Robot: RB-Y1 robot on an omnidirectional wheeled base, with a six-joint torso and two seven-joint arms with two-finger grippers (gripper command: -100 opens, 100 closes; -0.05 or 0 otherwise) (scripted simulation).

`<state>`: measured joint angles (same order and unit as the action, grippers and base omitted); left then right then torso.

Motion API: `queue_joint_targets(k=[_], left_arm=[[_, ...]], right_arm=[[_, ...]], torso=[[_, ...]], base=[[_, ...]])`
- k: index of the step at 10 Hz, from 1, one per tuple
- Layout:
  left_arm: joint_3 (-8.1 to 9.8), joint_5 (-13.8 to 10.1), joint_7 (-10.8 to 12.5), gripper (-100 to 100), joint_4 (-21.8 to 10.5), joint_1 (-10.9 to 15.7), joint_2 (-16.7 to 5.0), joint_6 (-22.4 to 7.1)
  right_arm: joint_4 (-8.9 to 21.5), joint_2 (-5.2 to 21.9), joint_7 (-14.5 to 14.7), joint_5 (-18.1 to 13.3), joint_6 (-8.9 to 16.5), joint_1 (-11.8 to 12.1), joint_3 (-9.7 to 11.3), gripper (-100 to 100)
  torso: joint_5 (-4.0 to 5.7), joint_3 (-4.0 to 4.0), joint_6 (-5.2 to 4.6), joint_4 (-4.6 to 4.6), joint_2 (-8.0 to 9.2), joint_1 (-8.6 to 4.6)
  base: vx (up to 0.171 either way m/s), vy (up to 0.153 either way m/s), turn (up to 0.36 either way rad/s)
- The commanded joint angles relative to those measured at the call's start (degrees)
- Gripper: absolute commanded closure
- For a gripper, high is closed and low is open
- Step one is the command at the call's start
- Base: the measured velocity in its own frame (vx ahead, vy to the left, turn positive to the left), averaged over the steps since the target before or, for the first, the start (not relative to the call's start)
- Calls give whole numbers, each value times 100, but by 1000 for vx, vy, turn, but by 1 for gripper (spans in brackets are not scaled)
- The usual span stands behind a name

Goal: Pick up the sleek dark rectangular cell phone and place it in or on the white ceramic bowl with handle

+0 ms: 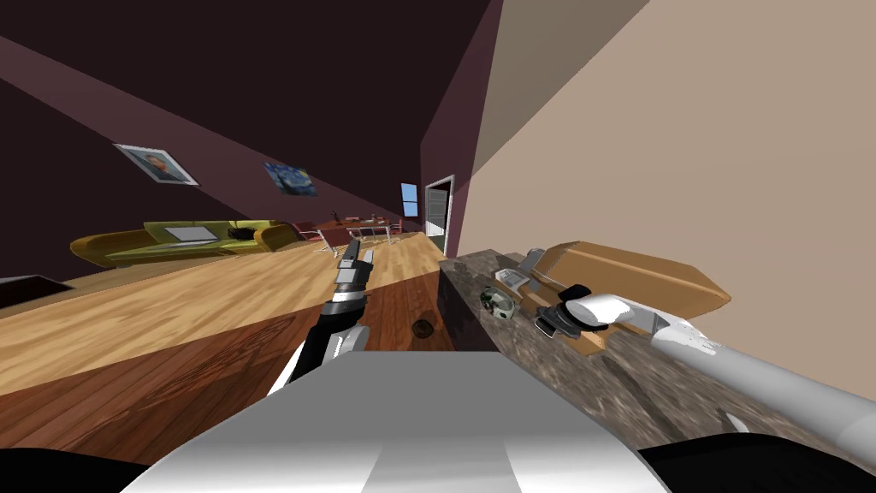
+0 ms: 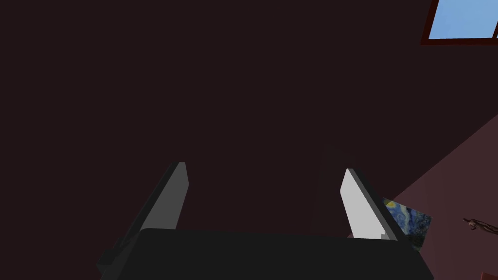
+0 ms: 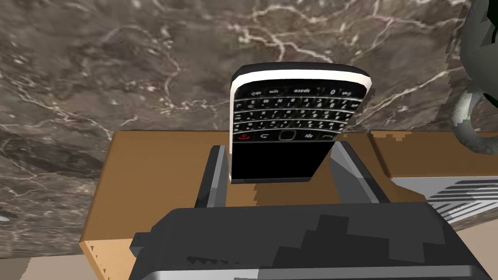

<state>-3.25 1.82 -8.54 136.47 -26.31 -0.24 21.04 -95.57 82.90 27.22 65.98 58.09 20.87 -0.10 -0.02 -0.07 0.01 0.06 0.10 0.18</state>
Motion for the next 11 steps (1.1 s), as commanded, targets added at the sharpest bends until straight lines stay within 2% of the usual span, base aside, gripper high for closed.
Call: queue_joint_targets(k=[1, 6, 8, 11], left_arm=[[0, 0, 0, 0, 0, 0, 0, 0], [0, 0, 0, 0, 0, 0, 0, 0], [0, 0, 0, 0, 0, -1, 0, 0], [-1, 0, 0, 0, 0, -1, 1, 0]], right_arm=[[-60, 185, -25, 125, -41, 5, -45, 100], [-250, 739, -116, 578, -20, -55, -149, 100], [-402, 1022, -187, 897, 160, -57, -270, 100], [-589, 1251, -253, 1211, 452, -46, -427, 100]], torso=[[0, 0, 0, 0, 0, 0], [-3, 9, 0, -3, -15, 15], [-4, 14, 1, -5, -26, 23], [-10, 23, 6, -9, -40, 42]], base=[[-8, 4, -45], [14, 20, -44], [64, 64, -49], [71, 76, -22]])
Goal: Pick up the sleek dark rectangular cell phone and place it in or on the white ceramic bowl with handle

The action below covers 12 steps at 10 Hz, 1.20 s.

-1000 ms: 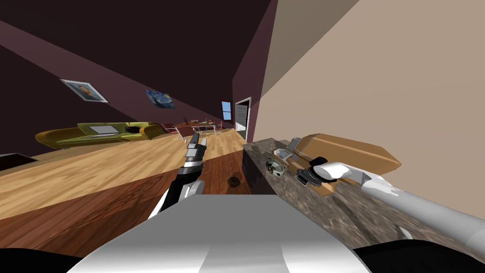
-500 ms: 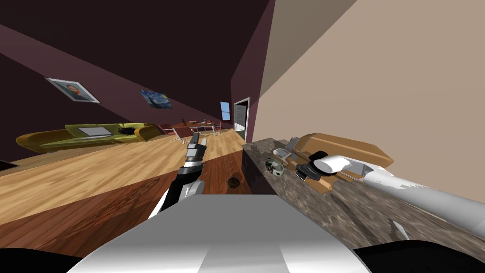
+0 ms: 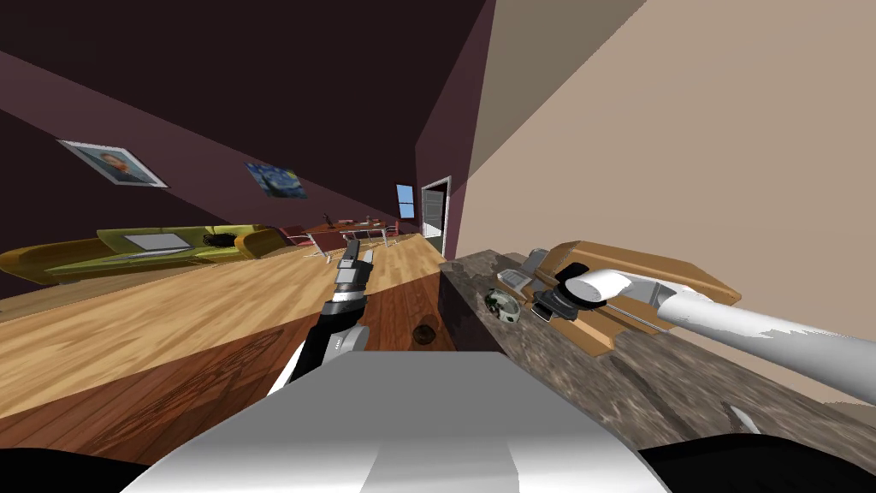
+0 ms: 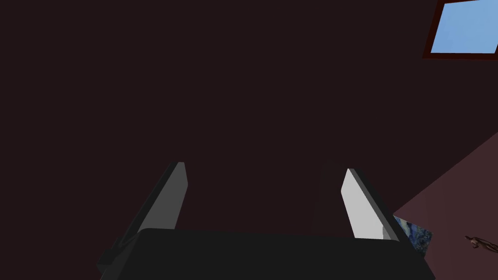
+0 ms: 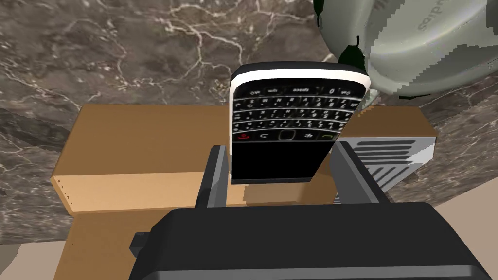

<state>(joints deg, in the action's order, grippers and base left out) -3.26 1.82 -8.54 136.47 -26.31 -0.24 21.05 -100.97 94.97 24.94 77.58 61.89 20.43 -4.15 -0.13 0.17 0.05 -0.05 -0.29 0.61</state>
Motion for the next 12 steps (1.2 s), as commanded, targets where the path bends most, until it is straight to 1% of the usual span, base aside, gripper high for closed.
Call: queue_joint_targets(k=[1, 4, 7, 8, 9, 10, 12], left_arm=[[0, 0, 0, 0, 0, 0, 0, 0], [0, 0, 0, 0, 0, 0, 0, 0], [0, 0, 0, 0, 0, 0, 0, 0], [0, 0, 0, 0, 0, 0, 0, 0], [0, 0, 0, 0, 0, 0, 0, 0], [0, 0, 0, 0, 0, 0, 0, 0], [0, 0, 0, 0, 0, 0, 0, 0]], right_arm=[[-99, 95, -41, 124, 159, 3, -64, 100], [-246, 211, -83, 319, 433, 20, -195, 100], [-372, 263, -123, 457, 712, 28, -326, 100], [-438, 263, -149, 511, 885, 23, -416, 100], [-465, 254, -161, 527, 967, 19, -459, 100], [-506, 220, -183, 540, 1114, 8, -538, 100], [-543, 147, -208, 527, 1287, -10, -628, 100]], torso=[[0, 0, 0, 0, 0, 0], [2, 1, 1, -1, -1, -9], [1, -4, -2, 1, 7, -9], [1, -1, -2, 0, 2, -11], [1, 4, -1, -1, -7, -9], [1, 5, 0, -2, -9, -10], [2, 2, -3, -1, -2, -13]], base=[[72, 57, -13], [64, 55, -10], [55, 55, -11], [98, 58, -15], [92, 53, -9], [76, 52, -6], [82, 47, -11]])
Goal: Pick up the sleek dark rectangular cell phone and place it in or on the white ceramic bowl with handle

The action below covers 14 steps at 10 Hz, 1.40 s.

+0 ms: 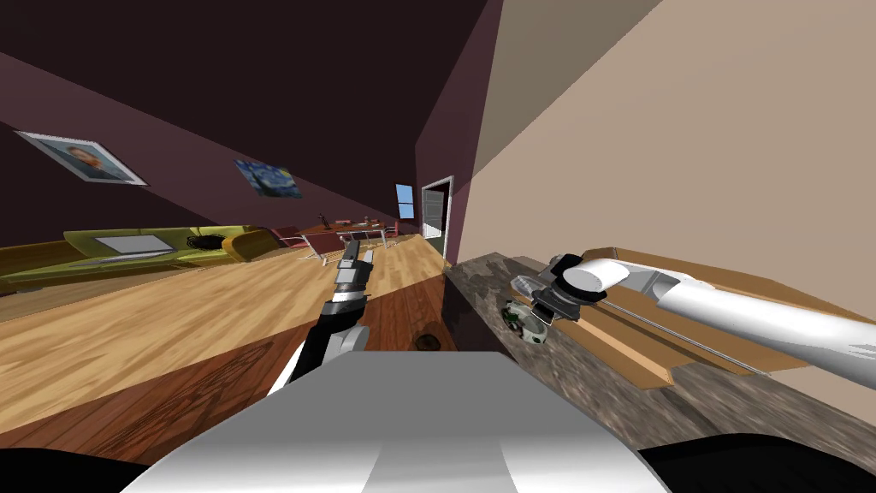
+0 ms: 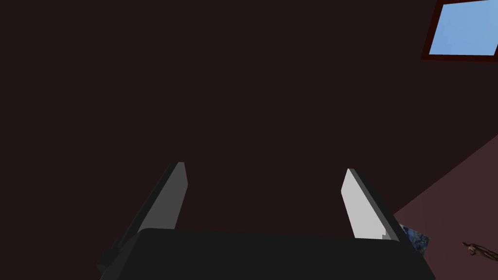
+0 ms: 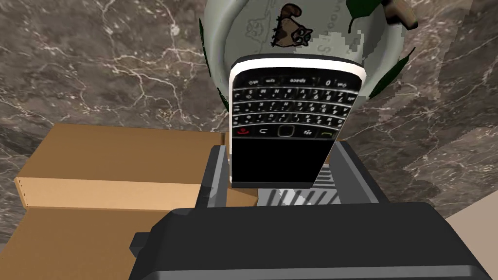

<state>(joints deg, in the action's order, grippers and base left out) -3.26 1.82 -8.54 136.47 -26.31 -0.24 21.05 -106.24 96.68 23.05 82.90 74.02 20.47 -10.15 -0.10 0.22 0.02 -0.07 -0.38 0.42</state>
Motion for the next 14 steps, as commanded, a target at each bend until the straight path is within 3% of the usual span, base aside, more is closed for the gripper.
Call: queue_joint_targets(k=[1, 2, 3, 7, 8, 9, 14], left_arm=[[0, 0, 0, 0, 0, 0, 0, 0], [0, 0, 0, 0, 0, 0, 0, 0], [0, 0, 0, 0, 0, 1, 0, 0], [0, 0, 0, 0, 0, 1, 0, 0], [0, 0, 0, 0, 0, 1, 0, 0], [0, 0, 0, 0, 0, 1, 0, 0], [1, 0, 0, 0, -1, 1, -1, 0]], right_arm=[[-36, -84, -34, -29, 176, -33, -86, 100], [-26, -56, -15, -21, 104, 0, -72, 100], [-29, -64, -21, -21, 124, -2, -84, -100], [-28, -63, -22, -21, 121, -2, -83, -100], [-28, -63, -22, -21, 121, -2, -83, 0], [-78, 8, -141, 84, 283, -71, -192, -100], [-227, 222, -499, 399, 769, -279, -518, -100]], torso=[[0, 0, 0, 0, 0, 0], [2, 1, -1, -1, -1, -6], [3, -6, -1, 1, 14, -13], [5, -20, -2, 7, 36, -21], [5, -20, -2, 7, 36, -21], [5, -20, -2, 7, 37, -21], [9, -29, -2, 11, 51, -37]], base=[[96, 27, -16], [38, 13, -4], [0, 0, 0], [0, 0, 0], [0, 0, 0], [-20, -30, 52], [-39, -53, 55]])
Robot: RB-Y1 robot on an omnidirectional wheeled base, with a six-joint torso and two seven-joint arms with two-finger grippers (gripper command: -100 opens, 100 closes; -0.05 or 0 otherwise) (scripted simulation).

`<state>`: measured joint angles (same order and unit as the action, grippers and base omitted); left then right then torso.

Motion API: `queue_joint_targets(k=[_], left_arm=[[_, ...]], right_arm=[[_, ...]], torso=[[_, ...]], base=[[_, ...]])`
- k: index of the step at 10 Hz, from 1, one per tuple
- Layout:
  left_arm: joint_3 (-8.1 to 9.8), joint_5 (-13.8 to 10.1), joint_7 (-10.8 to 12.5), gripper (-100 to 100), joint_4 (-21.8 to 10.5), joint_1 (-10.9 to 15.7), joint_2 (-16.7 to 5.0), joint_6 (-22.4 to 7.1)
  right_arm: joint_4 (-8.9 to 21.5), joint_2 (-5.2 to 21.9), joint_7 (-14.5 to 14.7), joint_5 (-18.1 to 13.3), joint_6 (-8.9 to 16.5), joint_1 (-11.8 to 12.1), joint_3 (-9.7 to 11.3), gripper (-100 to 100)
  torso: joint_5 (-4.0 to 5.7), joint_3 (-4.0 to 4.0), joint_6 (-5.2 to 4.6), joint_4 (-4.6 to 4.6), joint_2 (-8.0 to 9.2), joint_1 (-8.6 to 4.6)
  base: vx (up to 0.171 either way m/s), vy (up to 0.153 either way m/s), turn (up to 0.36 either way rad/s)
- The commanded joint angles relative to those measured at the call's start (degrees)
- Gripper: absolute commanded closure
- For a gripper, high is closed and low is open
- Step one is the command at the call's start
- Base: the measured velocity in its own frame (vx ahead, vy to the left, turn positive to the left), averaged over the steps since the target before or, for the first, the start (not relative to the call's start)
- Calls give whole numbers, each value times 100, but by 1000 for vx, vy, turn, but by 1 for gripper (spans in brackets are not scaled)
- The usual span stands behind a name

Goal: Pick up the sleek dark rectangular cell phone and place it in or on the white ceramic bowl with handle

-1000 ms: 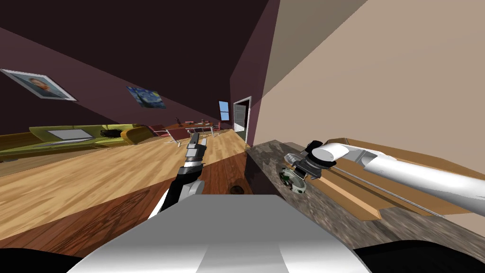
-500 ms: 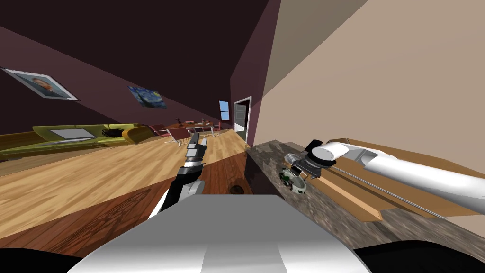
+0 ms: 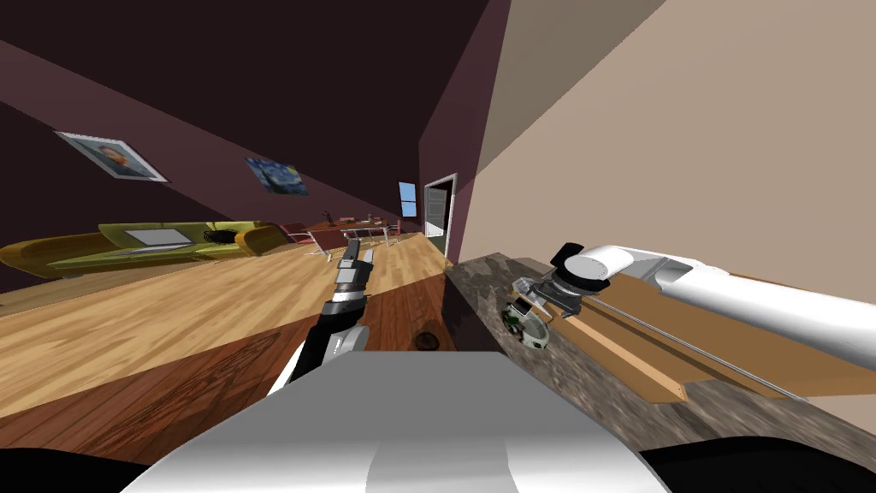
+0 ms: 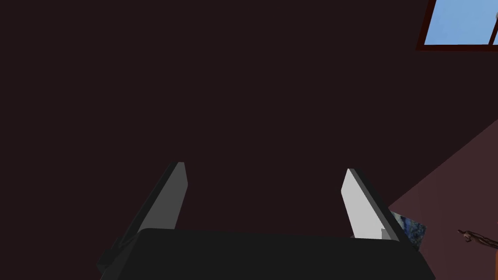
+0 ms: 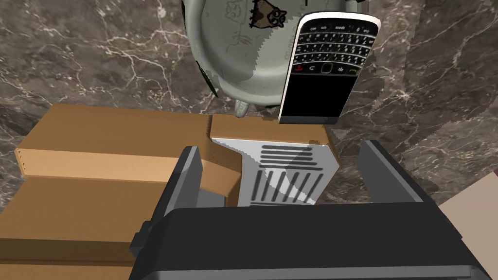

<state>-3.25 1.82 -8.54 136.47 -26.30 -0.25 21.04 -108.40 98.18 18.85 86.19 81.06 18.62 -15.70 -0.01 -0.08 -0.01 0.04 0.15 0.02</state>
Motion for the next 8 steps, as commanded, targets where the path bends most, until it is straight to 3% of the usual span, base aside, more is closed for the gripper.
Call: queue_joint_targets(k=[1, 2, 3, 8], left_arm=[[0, 0, 0, 0, 0, 0, 0, 0], [0, 0, 0, 0, 0, 0, 0, 0], [0, 0, 0, 0, 0, 0, 0, 0], [0, 0, 0, 0, 0, -1, 0, 0]], right_arm=[[-61, 143, -198, 176, 227, -163, -71, -100], [-53, 97, -124, 107, 132, -106, -33, -100], [-59, 109, -157, 121, 154, -120, -31, 0], [-58, 108, -154, 119, 152, -118, -31, 0]], torso=[[0, 0, 0, 0, 0, 0], [1, -1, 1, 0, 3, -4], [2, 2, -2, -1, -4, 4], [-3, 10, -1, -4, -17, 19]], base=[[-57, -73, 107], [-27, -35, 30], [-4, -6, -5], [0, 0, 0]])
